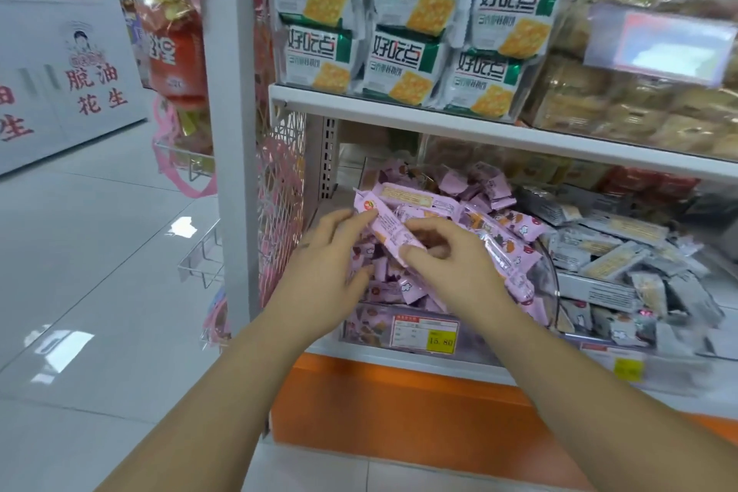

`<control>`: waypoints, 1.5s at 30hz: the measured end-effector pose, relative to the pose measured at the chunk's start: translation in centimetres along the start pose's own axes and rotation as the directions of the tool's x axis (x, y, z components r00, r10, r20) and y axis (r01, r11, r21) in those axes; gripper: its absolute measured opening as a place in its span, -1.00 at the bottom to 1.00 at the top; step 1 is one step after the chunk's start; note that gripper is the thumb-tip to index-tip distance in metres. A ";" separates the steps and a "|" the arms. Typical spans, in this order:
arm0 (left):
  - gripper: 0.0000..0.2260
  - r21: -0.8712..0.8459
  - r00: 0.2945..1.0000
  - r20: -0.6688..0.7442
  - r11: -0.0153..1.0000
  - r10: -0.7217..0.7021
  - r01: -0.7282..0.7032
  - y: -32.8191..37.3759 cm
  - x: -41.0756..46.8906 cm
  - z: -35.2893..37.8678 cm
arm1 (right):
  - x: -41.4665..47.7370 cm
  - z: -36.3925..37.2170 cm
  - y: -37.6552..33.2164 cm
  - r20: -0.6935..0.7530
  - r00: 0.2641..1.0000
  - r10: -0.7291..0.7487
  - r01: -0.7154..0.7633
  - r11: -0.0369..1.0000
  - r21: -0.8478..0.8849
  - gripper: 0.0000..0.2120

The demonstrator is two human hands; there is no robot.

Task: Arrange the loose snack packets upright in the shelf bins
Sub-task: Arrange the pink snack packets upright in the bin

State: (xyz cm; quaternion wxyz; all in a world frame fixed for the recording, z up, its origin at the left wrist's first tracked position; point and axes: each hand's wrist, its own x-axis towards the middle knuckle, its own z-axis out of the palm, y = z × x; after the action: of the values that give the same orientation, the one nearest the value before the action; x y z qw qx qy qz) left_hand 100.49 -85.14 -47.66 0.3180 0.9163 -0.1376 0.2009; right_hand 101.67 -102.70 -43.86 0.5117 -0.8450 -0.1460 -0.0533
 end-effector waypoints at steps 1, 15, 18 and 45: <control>-0.39 0.044 1.000 0.006 0.999 0.011 -0.011 0.4 0.1 0.2 | -0.1 -0.6 0.3 -0.013 1.000 0.001 0.000 1.000 0.015 -0.79; -0.19 0.396 0.971 0.067 0.887 0.230 -0.238 4.0 2.8 5.2 | -2.4 -7.2 3.2 -0.344 0.937 -0.060 0.049 0.998 -0.040 -0.78; -0.19 0.403 0.970 0.107 0.882 0.218 -0.243 4.9 3.3 5.5 | -2.7 -8.2 3.8 -0.391 0.918 -0.065 0.064 0.998 -0.016 -0.79; -0.49 0.302 0.991 0.014 0.945 0.130 -0.129 3.8 3.6 5.5 | 1.9 -9.7 5.0 -0.388 0.887 -0.249 0.001 0.843 -0.539 -0.76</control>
State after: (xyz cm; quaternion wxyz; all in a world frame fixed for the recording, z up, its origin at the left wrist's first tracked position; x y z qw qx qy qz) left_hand 103.78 -91.96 -47.99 0.1606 0.9425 -0.1642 0.2428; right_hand 105.51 -113.01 -43.08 0.2765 -0.9054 -0.0617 -0.3161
